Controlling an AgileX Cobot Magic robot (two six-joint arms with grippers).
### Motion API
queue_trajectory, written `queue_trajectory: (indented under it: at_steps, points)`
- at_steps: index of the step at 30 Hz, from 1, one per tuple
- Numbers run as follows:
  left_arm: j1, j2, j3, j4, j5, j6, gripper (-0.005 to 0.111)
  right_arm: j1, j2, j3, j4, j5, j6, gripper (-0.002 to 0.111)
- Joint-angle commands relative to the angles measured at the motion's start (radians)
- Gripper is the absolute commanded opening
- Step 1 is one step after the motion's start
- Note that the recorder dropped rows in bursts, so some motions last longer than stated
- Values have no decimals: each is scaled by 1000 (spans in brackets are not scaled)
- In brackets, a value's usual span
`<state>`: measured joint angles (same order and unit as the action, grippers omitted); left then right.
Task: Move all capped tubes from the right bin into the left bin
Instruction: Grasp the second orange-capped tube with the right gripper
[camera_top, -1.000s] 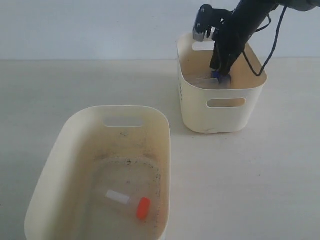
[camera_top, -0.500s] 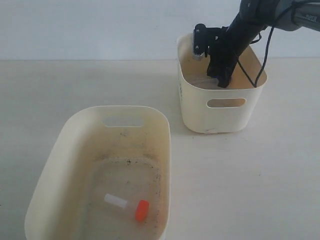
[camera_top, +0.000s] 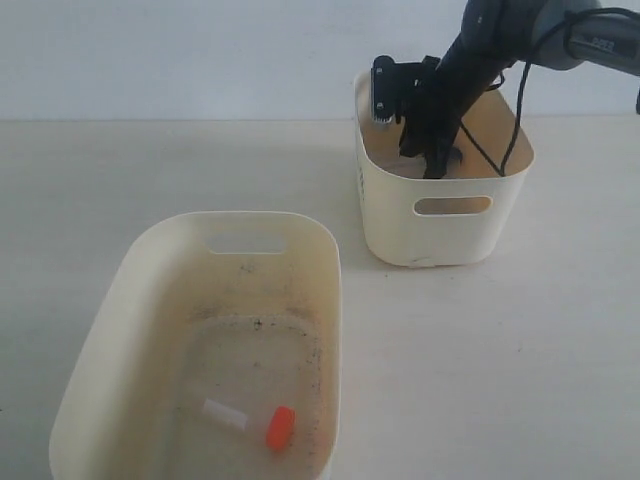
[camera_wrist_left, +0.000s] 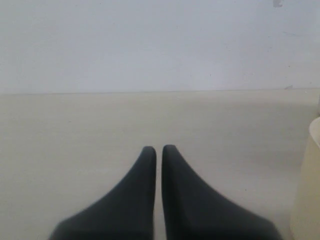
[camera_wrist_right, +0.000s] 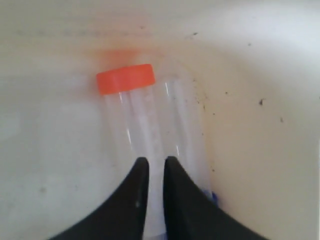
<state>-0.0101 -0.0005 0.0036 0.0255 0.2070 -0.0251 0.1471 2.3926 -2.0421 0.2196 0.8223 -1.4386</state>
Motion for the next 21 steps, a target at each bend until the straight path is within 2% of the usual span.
queue_trajectory:
  at_steps: [1,3,9,13,21]
  points:
    - [0,0,-4,-6,-4,-10,4,4,21,-6,-8,-19,-40,36]
    - [0,0,-4,-6,-4,-10,4,4,32,-6,-19,-28,-88,49]
    - [0,0,-4,-6,-4,-10,4,4,56,-6,-49,-59,-97,50]
    - [0,0,-4,-6,-4,-10,4,4,62,-6,-49,-103,-94,60]
    - [0,0,-4,-6,-4,-10,4,4,73,-6,-54,-137,-90,59]
